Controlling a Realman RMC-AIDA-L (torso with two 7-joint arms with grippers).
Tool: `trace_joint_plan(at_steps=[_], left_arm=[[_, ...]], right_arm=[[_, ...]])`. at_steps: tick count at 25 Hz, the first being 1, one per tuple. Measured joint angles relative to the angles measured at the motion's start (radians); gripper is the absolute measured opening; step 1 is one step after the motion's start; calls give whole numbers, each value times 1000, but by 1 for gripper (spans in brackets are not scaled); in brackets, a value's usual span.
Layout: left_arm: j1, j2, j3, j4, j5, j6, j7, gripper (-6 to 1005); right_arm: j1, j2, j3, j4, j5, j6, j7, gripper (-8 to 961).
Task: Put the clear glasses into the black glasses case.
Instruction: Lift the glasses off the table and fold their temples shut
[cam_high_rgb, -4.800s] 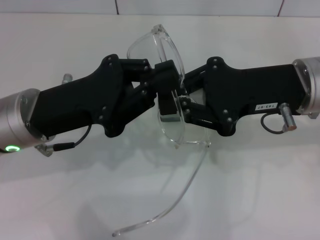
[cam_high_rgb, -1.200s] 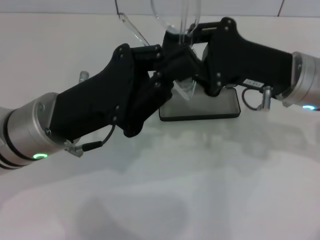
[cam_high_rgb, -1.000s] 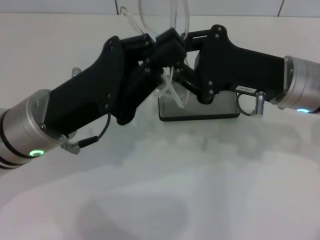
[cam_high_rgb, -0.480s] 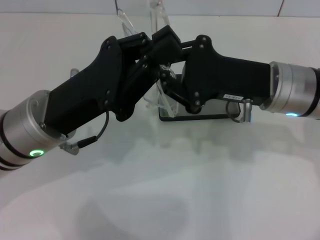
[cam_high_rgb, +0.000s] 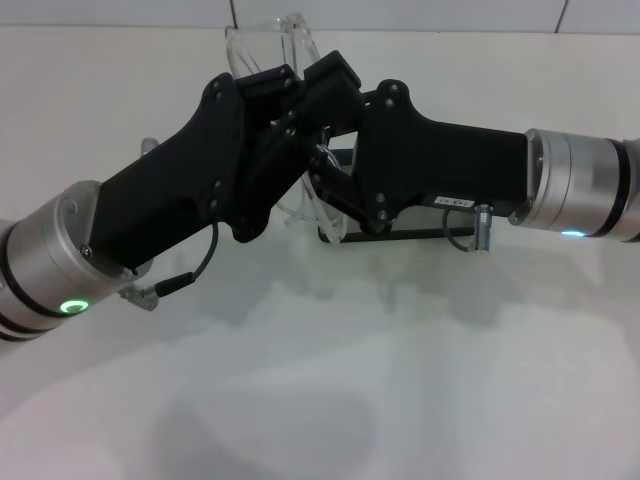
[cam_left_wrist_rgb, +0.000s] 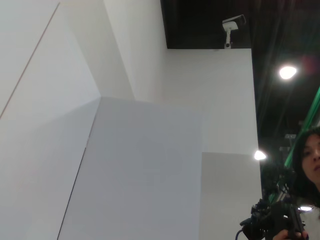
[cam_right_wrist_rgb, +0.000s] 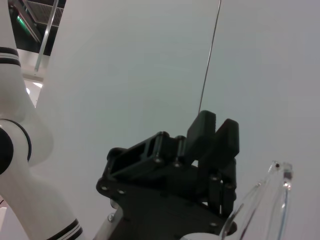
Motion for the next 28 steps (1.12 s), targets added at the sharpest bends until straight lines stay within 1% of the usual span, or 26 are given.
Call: trace_joint_plan(at_steps=[13, 22, 25, 28], left_arm=[[-1, 0, 4, -11, 0, 0, 0, 97], [10, 3, 6, -2, 10, 19, -1, 97], [21, 9, 6, 1, 11, 40, -1, 97], [53, 26, 1, 21, 10, 53, -5, 97]], right_arm=[[-4, 0, -14, -20, 0, 0, 0, 116], [-25, -2, -6, -23, 6, 0, 0, 117], [-43, -8, 2, -36, 5, 0, 2, 117], [-74, -20, 32, -84, -25, 4, 33, 117]])
